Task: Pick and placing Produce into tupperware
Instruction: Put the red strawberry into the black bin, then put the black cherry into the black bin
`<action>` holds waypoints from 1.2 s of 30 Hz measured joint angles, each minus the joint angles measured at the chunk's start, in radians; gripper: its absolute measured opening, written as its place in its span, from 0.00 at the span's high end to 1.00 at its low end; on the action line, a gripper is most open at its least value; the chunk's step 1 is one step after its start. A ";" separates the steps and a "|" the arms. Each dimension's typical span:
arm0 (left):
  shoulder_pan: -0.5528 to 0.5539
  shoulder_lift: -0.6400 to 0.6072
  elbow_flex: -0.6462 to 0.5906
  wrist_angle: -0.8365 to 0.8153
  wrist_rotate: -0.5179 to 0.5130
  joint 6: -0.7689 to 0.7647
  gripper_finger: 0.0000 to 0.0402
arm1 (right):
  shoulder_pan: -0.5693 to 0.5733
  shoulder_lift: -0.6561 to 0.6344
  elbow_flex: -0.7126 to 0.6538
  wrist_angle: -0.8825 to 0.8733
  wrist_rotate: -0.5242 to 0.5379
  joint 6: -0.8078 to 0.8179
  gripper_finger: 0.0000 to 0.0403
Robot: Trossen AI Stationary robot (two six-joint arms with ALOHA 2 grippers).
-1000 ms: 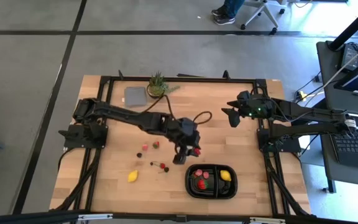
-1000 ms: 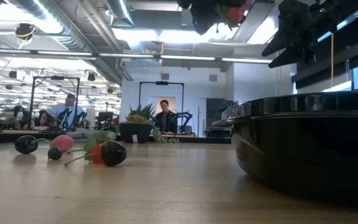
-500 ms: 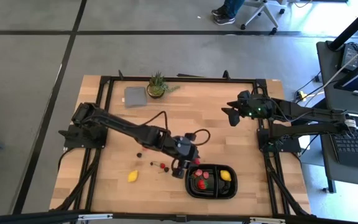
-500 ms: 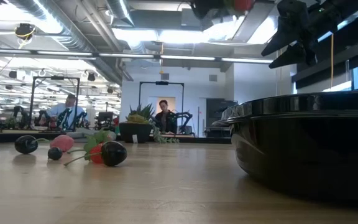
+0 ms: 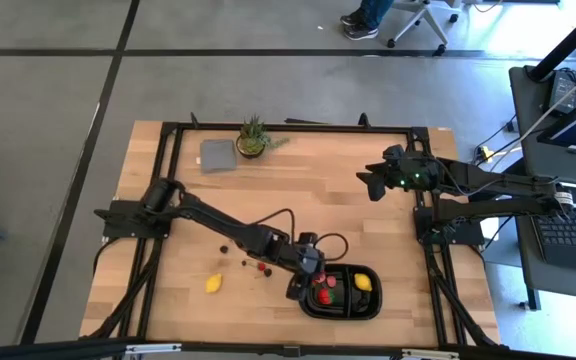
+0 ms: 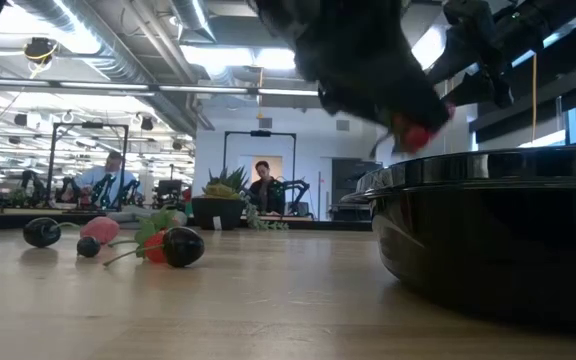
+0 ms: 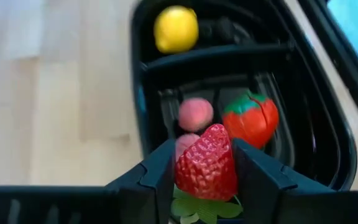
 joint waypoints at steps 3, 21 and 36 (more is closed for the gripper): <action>0.000 0.024 0.000 0.002 0.042 -0.014 0.65 | 0.000 0.000 0.000 0.000 0.000 0.000 0.39; 0.014 0.019 0.000 -0.004 0.190 -0.053 0.51 | 0.000 0.000 0.000 -0.001 0.000 -0.002 0.39; 0.073 -0.213 0.001 -0.490 0.249 -0.071 0.35 | 0.001 -0.001 0.000 -0.010 0.001 -0.002 0.39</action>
